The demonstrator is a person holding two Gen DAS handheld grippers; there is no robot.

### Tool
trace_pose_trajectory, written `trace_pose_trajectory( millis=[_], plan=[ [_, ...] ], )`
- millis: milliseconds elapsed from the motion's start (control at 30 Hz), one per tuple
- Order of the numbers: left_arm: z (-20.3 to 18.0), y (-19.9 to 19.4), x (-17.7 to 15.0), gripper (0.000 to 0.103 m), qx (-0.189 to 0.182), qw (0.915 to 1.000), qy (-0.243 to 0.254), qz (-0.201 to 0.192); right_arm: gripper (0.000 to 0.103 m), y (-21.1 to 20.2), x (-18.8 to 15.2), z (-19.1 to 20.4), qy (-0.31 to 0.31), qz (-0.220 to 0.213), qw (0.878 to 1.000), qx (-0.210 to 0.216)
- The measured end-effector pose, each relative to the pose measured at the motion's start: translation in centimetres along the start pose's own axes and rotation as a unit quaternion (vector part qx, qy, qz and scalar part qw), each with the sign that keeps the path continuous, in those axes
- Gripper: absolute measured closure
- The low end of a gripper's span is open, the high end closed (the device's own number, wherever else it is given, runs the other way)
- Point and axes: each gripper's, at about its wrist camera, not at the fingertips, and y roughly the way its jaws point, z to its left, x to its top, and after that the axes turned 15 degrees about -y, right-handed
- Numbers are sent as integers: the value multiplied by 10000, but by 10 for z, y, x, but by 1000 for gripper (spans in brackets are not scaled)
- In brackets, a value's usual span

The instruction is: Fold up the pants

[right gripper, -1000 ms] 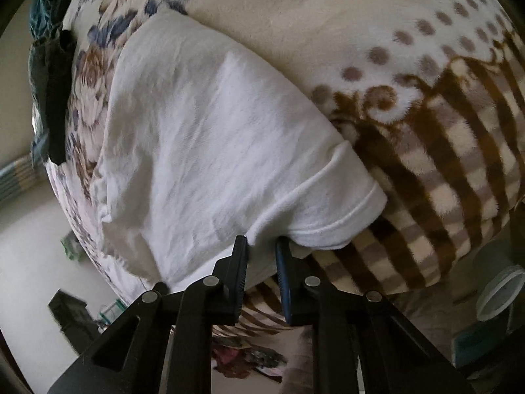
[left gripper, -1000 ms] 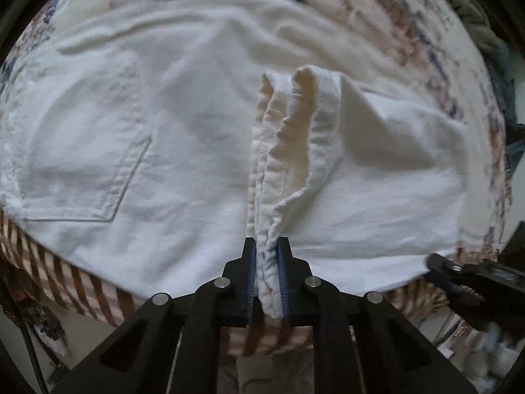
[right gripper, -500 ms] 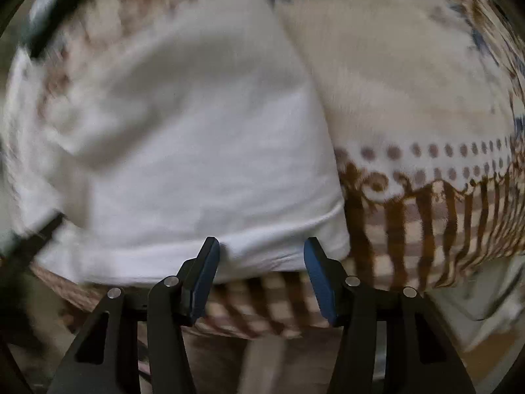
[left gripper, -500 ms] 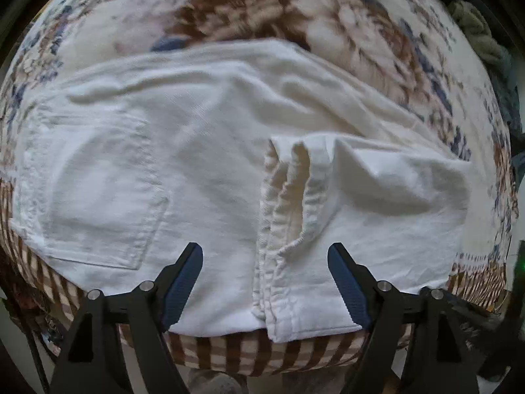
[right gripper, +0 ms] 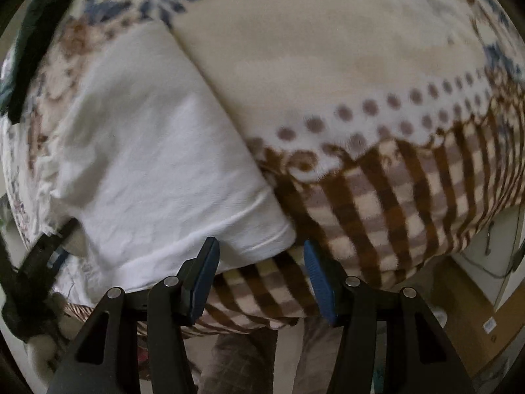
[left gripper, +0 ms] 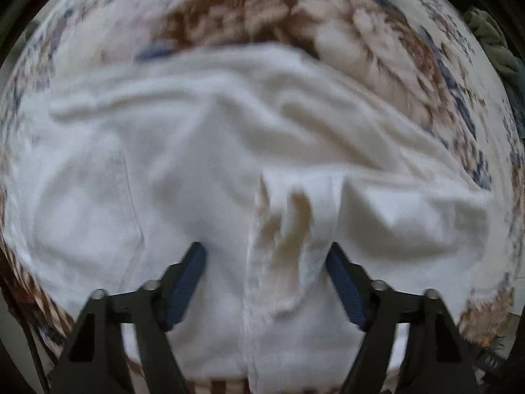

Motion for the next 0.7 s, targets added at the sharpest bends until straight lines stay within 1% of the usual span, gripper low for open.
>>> trace_pose_trajectory(
  millis=[33, 67, 100, 200, 233, 267, 333, 367, 400, 433, 467, 500, 533, 600, 633, 700],
  plan=[
    [-3, 2, 5, 49, 63, 10000, 48, -17, 47, 7, 1, -1, 28, 136, 9999, -20],
    [-5, 3, 11, 56, 22, 10000, 31, 14, 47, 11, 3, 3, 70, 171, 9998, 3],
    [-6, 3, 17, 58, -33, 10000, 23, 40, 47, 13, 4, 4, 96, 181, 9998, 18],
    [-7, 2, 28, 57, -67, 9999, 61, 126, 47, 7, 6, 15, -74, 76, 9998, -166],
    [-6, -2, 29, 57, -149, 9997, 12, 185, 47, 5, 5, 24, -141, 25, 9996, -247],
    [-3, -11, 31, 57, -309, 9992, -112, 246, 47, 4, -1, 35, -191, -24, 9993, -313],
    [14, -37, 37, 56, -746, 9958, -409, 332, 47, -3, -8, 50, -302, -135, 9983, -470],
    [24, -52, 35, 50, -902, 9942, -549, 217, 47, -9, -10, 54, -357, -191, 9977, -538],
    [32, -65, 34, 33, -904, 9940, -608, 29, 47, -14, -11, 58, -398, -244, 9973, -573],
    [41, -80, 32, 22, -847, 9938, -681, -219, 47, -19, -13, 65, -444, -301, 9968, -598],
    [57, -95, 28, 6, -830, 9921, -833, -449, 47, -22, -14, 71, -472, -331, 9964, -618],
    [76, -105, 27, 2, -861, 9896, -1004, -564, 47, -26, -16, 77, -495, -357, 9962, -617],
    [97, -111, 20, 2, -863, 9862, -1251, -664, 47, -30, -16, 87, -547, -407, 9958, -606],
    [158, -128, 14, 2, -949, 9729, -1941, -826, 47, -39, -15, 106, -701, -501, 9944, -619],
    [178, -131, 14, 2, -973, 9659, -2245, -852, 47, -42, -13, 119, -806, -591, 9931, -606],
    [227, -125, 10, 2, -1036, 9424, -3038, -939, 47, -42, -8, 152, -1027, -754, 9902, -579]
  ],
)
